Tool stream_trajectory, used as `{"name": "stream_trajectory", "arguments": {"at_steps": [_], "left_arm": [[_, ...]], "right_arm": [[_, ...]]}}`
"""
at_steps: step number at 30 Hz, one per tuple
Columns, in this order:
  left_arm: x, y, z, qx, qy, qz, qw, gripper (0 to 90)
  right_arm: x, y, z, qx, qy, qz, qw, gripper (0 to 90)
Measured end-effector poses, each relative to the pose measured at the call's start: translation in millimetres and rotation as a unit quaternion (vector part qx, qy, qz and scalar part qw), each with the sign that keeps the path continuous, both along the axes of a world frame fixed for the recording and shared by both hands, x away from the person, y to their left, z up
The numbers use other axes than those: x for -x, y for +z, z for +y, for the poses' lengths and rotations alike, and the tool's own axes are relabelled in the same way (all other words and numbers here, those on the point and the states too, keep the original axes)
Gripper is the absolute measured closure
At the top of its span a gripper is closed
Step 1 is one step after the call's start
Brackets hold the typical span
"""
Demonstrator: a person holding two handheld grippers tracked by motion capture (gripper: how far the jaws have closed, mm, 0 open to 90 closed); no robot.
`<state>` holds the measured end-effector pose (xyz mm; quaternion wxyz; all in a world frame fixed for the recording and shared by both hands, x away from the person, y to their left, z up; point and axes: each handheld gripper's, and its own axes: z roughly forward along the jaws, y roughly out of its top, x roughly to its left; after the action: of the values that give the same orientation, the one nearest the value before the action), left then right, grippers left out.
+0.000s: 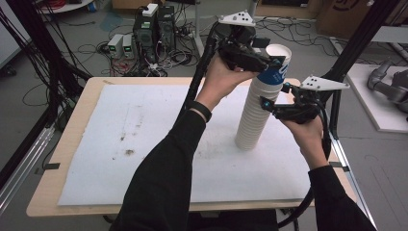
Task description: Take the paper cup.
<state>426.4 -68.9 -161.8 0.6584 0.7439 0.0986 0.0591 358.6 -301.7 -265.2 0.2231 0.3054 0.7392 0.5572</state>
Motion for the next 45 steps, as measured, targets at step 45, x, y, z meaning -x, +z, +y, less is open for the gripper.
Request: {"name": "stream_trajectory", "arguments": {"at_steps": [45], "left_arm": [[6.4, 25.1, 11.2, 0.034, -0.001, -0.039, 0.9986, 30.1]], "right_arm": [[1.8, -2.8, -2.7, 0.013, 0.001, 0.004, 0.9999, 19.4]]}}
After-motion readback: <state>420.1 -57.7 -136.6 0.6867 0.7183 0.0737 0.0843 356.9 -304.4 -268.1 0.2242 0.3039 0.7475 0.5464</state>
